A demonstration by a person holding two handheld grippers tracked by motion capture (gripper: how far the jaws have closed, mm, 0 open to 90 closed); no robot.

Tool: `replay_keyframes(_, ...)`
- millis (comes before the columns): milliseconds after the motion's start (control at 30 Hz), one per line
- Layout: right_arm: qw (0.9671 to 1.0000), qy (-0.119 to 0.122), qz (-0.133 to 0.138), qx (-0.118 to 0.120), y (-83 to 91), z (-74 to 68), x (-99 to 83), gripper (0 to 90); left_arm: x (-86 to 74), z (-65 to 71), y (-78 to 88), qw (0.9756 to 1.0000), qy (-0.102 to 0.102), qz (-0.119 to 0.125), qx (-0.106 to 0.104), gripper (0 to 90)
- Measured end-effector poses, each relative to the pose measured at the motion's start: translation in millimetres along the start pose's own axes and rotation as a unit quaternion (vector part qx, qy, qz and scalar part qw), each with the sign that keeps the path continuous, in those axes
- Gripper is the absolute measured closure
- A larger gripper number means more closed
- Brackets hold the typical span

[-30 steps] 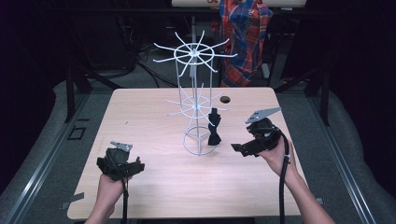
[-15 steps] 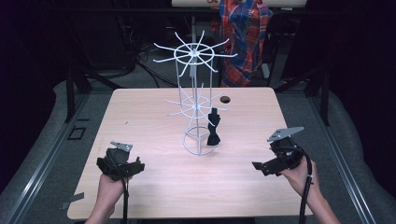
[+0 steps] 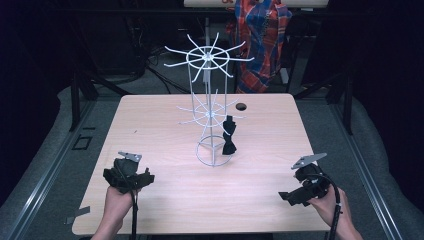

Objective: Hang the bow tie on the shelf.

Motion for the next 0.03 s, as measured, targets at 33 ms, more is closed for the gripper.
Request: replay_keyframes(33, 0.9999, 0.008, -0.009, -0.003, -4.9, -0.2, 0.1, 2.0, -0.1, -0.1, -0.2, 1.0000, 0.001, -0.001, 0.001, 15.9)
Point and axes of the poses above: each handheld gripper's, and its own axes: y roughly backward along the jaws, x roughly out of its top, z roughly to its right, the point moved 6 cm from there along -y, roughly forward along the jaws, and after that the axes turned 3 degrees about x, right-handed, at the moved point
